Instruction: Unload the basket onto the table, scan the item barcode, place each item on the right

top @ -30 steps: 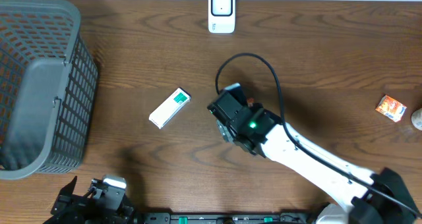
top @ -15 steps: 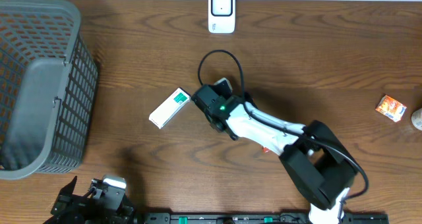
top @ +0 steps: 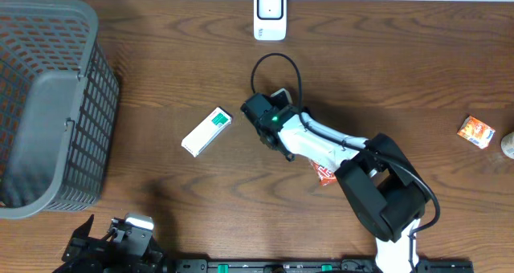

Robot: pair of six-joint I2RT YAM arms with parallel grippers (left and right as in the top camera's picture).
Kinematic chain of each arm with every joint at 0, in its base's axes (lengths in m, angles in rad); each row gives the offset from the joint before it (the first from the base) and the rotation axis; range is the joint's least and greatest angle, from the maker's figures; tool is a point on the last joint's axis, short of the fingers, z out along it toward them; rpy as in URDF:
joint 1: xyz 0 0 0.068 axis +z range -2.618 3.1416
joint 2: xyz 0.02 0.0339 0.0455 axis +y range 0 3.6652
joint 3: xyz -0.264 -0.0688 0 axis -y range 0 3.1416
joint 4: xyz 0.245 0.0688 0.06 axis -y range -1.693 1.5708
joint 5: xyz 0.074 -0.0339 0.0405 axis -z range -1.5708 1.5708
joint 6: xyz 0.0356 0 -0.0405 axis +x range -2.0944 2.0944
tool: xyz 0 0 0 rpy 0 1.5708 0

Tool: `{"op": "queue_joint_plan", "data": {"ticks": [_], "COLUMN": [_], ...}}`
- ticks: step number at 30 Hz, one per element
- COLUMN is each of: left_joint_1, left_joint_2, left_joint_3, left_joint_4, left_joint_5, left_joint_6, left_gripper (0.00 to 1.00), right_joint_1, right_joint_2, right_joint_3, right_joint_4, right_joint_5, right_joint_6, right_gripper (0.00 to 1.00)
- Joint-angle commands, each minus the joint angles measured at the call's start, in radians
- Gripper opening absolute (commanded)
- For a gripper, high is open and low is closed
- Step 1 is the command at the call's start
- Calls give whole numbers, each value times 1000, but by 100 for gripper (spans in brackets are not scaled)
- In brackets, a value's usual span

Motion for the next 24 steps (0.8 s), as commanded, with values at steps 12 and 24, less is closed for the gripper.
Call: {"op": "queue_joint_plan", "data": {"ticks": [12,24], "left_joint_1": [-4,-4], "left_joint_2": [-1,-1], "left_joint_3": [3,3], "left_joint_4": [0,0], "left_joint_5": [-5,-5], "left_joint_6": [2,2], "left_gripper": [98,98], "right_joint_1": [-6,-68], "right_joint_2": [37,7], "right_joint_3": [2,188], "right_joint_4": [-11,-164], "right_joint_5": [-347,-1240], "right_joint_6": [72,-160], "right_gripper": [1,1]}}
